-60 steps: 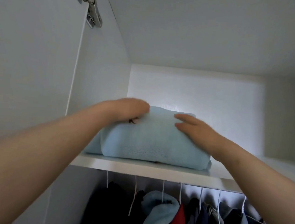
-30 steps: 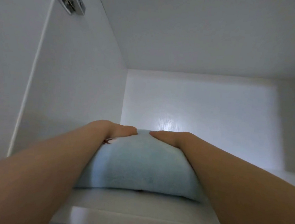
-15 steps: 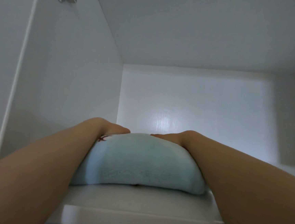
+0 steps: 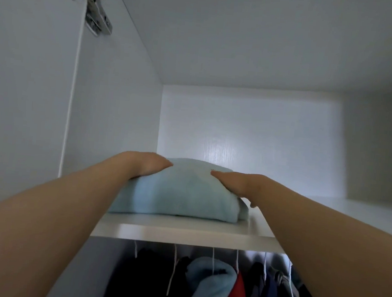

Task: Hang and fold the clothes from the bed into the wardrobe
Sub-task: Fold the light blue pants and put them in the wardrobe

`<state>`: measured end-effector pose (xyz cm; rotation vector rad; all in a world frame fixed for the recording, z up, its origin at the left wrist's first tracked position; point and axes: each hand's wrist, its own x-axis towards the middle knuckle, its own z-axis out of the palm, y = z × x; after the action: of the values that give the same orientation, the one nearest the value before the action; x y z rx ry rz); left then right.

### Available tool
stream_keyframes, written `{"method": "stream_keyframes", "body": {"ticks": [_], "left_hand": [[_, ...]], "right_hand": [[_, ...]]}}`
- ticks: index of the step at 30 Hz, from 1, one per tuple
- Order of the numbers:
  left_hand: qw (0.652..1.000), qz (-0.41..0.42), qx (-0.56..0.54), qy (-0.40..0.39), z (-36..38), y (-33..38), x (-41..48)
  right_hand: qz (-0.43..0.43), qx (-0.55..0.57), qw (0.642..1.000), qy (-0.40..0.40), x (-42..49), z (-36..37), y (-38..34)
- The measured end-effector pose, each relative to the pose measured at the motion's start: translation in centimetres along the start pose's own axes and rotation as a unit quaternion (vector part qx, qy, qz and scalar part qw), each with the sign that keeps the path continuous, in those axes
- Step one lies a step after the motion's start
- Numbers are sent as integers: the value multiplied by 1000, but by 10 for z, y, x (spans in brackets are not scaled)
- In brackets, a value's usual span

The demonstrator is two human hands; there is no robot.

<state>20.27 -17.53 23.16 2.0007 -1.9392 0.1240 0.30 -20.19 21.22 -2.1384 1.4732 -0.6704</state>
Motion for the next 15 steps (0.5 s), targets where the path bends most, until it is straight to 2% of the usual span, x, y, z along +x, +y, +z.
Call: {"method": "stream_keyframes", "body": {"ticks": [2, 7, 12, 15], "left_hand": [[999, 14, -8, 46, -4, 14, -13], [983, 37, -113, 138, 3, 48, -44], [964, 51, -156, 210, 29, 81, -78], [948, 74, -191, 243, 52, 99, -98]], "right_hand": [[-26, -6, 999, 20, -18, -4, -2], [-71, 29, 996, 43, -53, -7, 1], [-152, 21, 974, 169, -77, -2, 22], [-161, 1, 964, 213, -99, 1, 39]]}}
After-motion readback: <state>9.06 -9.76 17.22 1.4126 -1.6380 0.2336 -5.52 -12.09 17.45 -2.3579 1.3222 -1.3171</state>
